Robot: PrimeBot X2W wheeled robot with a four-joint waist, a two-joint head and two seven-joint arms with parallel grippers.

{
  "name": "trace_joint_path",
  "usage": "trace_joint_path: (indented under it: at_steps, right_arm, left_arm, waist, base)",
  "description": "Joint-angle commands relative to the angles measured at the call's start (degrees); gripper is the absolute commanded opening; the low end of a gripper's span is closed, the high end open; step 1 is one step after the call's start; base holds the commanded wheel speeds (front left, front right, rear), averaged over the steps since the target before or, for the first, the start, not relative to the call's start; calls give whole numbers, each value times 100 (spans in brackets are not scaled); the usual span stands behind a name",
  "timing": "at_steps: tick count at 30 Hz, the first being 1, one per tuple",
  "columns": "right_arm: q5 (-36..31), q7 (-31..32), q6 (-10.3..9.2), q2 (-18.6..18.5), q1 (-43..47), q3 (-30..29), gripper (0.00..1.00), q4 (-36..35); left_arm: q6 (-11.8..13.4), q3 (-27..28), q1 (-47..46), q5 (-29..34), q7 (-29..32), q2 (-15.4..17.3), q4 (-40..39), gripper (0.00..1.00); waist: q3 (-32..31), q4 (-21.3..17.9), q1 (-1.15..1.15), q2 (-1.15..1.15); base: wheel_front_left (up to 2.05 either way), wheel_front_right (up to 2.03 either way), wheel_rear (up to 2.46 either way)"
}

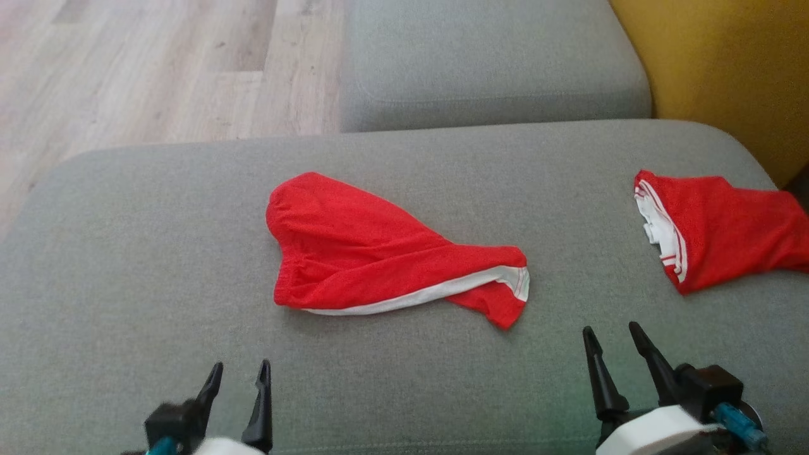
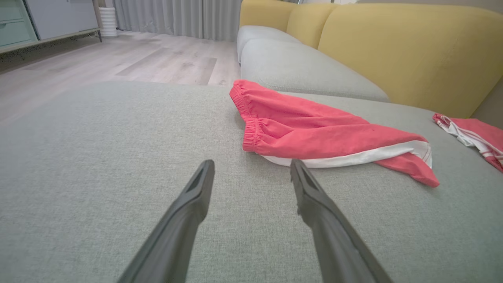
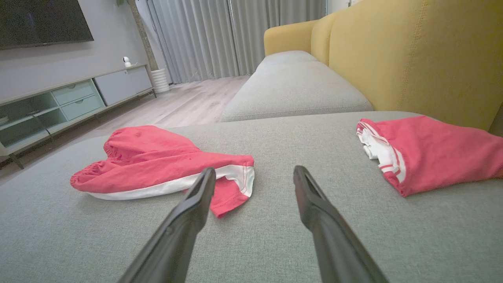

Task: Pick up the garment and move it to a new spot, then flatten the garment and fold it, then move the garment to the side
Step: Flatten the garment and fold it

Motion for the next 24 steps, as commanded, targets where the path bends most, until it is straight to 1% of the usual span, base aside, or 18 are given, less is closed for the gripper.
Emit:
trace_joint_path:
  at_steps: [1,3,6,11,17,20,24]
  right_arm:
    - [-15,-43,37,-30,-273,162,100,-210]
    - [-35,-21,37,-30,-314,208,100,-238]
    - [-85,27,37,-30,-391,281,100,-300]
    - [-133,120,37,-30,-519,420,100,-445]
    - [-190,146,37,-30,-713,417,100,-572]
    - [-207,135,37,-30,-784,404,100,-555]
    - [-191,115,37,-30,-872,447,100,-530]
  left_arm:
    - [-45,181,-540,-27,26,74,-91,100]
    - [-158,103,-777,-28,152,18,94,100]
    - [-340,60,-1153,-110,259,-149,453,100]
    - [-481,75,-1700,-226,418,-375,1234,100]
    - [-559,205,-2301,-238,332,-435,1996,100]
    - [-598,263,-2525,-251,276,-442,2289,100]
    - [-715,241,-2738,-257,302,-450,2659,100]
  waist:
    - [65,-28,0,0]
    - [169,-75,0,0]
    - [361,-183,0,0]
    - [739,-429,0,0]
    - [1224,-611,0,0]
    - [1346,-650,0,0]
    - [1447,-711,0,0]
  base:
    - [0,0,0]
    - [0,0,0]
    - [0,0,0]
    - [0,0,0]
    - [0,0,0]
    - [0,0,0]
    - [0,0,0]
